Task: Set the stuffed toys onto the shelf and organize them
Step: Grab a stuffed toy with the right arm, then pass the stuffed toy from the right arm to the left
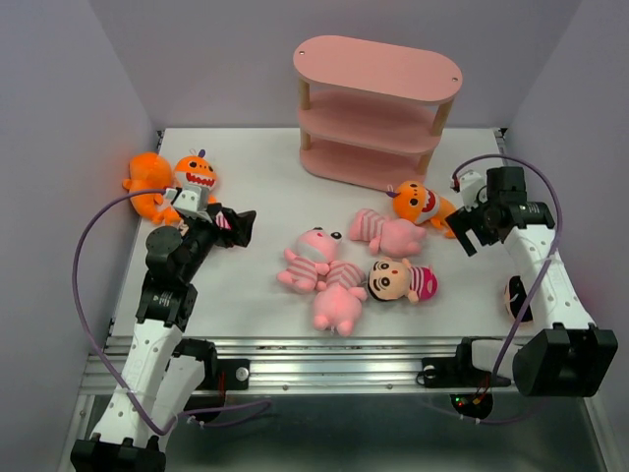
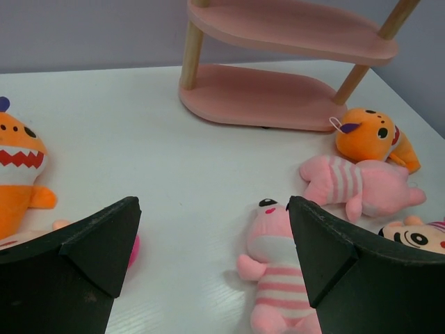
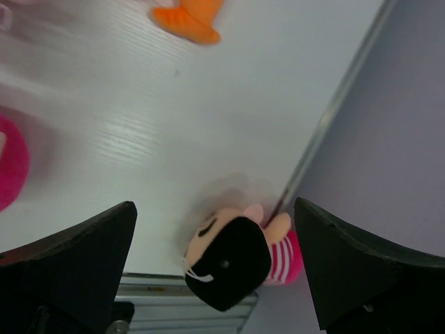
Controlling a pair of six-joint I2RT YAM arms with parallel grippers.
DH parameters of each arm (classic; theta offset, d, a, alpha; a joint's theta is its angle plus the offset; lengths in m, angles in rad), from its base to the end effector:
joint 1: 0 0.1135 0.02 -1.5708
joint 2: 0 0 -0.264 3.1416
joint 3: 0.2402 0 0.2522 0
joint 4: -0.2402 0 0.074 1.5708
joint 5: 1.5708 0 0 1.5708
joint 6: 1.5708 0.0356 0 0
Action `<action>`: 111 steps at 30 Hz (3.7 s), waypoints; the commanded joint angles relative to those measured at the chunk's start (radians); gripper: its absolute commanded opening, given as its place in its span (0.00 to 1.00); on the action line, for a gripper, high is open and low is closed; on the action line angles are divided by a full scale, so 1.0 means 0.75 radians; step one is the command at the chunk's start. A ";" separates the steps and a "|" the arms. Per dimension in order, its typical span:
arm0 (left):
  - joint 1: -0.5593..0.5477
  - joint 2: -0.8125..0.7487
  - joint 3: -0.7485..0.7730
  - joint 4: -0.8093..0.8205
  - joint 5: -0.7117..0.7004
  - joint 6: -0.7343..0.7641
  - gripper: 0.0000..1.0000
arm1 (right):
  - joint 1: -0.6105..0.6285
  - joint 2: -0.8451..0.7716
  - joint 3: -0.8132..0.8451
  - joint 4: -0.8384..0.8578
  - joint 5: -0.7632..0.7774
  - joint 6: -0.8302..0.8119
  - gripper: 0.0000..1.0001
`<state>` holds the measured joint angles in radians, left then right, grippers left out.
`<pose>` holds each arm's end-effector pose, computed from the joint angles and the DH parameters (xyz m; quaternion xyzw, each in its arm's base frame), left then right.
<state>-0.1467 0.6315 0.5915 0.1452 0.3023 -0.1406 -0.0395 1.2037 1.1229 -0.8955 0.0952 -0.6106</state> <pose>0.1582 -0.0341 0.3308 0.1139 0.6610 -0.2049 0.7128 0.2352 -0.0127 0.3093 -0.2556 0.9203 -0.1365 0.2627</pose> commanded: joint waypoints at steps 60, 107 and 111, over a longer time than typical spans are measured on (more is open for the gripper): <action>-0.066 0.097 0.034 0.283 0.405 -0.195 0.99 | -0.414 0.080 0.331 -0.078 -0.748 0.296 0.01; -1.216 1.296 0.985 0.264 -0.459 -0.213 0.07 | -0.363 -0.145 0.194 0.063 -1.573 0.846 0.35; -1.095 1.152 0.770 0.381 -0.230 -0.301 0.01 | -0.363 -0.098 0.233 -0.149 -1.655 0.342 0.88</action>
<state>-1.0523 1.6226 1.2526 0.2935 -0.0013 -0.2905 -0.3183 1.1194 1.2629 -0.8722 -1.0698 0.0128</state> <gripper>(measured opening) 0.204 0.681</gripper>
